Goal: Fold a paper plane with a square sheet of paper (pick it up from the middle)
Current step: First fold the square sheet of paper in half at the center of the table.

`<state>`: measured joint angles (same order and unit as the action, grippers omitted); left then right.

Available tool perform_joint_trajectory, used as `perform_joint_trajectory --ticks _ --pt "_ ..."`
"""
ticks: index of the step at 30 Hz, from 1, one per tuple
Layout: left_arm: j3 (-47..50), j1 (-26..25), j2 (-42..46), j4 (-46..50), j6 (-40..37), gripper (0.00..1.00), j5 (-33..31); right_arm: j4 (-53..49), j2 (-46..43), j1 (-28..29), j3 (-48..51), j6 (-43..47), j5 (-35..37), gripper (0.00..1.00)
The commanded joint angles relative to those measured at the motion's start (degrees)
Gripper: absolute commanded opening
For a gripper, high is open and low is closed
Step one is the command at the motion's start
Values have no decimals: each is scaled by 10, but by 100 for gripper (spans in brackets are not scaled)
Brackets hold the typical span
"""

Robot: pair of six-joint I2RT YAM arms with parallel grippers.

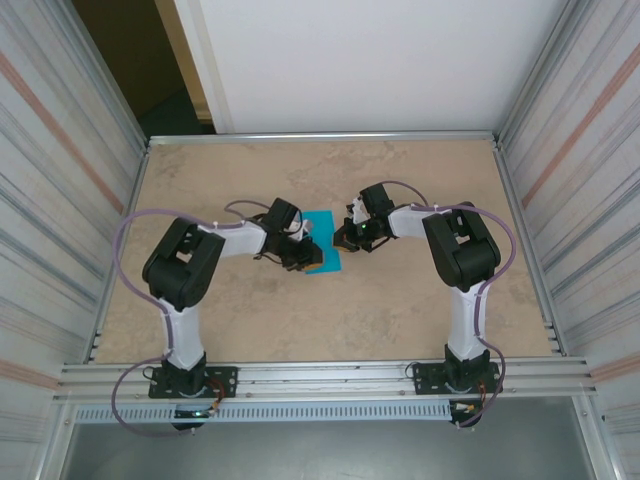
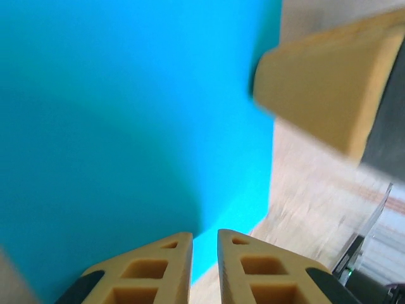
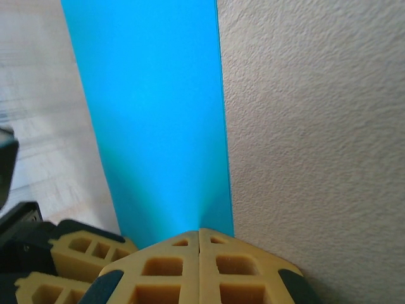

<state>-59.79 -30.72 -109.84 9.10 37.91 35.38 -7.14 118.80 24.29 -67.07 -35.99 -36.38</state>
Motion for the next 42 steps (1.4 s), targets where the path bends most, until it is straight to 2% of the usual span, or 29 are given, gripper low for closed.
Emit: perform_joint_trajectory --ticks 1,8,12,15,19,22,25,28,35,42 --pt "74 6 38 89 -26 20 -38 -154 113 -21 81 -4 244 0" --pt "172 41 117 52 -5 20 -19 -151 109 -21 81 -6 238 0" --pt "149 45 164 34 1 20 -13 -145 82 -8 84 -14 216 0" --pt "139 43 188 -21 22 21 -13 -146 56 14 84 -29 214 0" --pt "101 36 153 -73 29 21 -32 -142 55 28 76 -53 219 0" --pt "52 26 99 -62 18 20 -56 -128 59 29 76 -65 225 0" --pt "8 21 41 -55 7 20 -43 -120 63 28 76 -70 235 0" --pt "-7 15 21 -42 -4 20 -32 -115 64 29 78 -71 242 0" --pt "39 16 26 17 -50 20 -46 -115 57 28 87 -64 253 0" --pt "131 37 105 39 -56 20 -63 -112 13 31 97 -63 242 0"
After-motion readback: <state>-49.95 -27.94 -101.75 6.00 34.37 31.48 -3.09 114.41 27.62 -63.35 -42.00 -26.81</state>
